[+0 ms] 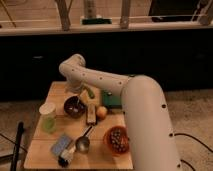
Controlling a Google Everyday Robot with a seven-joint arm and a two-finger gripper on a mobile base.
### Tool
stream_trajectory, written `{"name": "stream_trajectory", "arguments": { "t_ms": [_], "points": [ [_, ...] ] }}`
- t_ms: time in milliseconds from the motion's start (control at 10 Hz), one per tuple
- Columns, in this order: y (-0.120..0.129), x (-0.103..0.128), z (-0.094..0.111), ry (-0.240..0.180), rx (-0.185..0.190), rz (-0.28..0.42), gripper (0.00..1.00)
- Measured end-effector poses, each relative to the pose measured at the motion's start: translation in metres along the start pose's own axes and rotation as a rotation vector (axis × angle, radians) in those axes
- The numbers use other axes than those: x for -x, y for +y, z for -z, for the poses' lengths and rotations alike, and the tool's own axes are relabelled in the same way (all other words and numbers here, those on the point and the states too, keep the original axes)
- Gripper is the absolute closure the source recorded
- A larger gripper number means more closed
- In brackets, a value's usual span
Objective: Place fork in purple bowl
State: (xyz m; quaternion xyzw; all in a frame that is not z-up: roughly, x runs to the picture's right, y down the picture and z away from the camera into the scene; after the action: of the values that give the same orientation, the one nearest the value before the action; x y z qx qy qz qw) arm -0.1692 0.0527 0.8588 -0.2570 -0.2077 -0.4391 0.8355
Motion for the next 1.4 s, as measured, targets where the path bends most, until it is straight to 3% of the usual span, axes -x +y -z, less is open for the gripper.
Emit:
{"name": "stream_trajectory", "arguments": {
  "t_ms": [400,1400],
  "points": [
    [0.0033,0.0012,-0.0010,-0.007,0.013,0.003,0.20],
    [0.0084,-0.0028,0.0064,-0.004,-0.003,0.006,0.20]
  ]
}}
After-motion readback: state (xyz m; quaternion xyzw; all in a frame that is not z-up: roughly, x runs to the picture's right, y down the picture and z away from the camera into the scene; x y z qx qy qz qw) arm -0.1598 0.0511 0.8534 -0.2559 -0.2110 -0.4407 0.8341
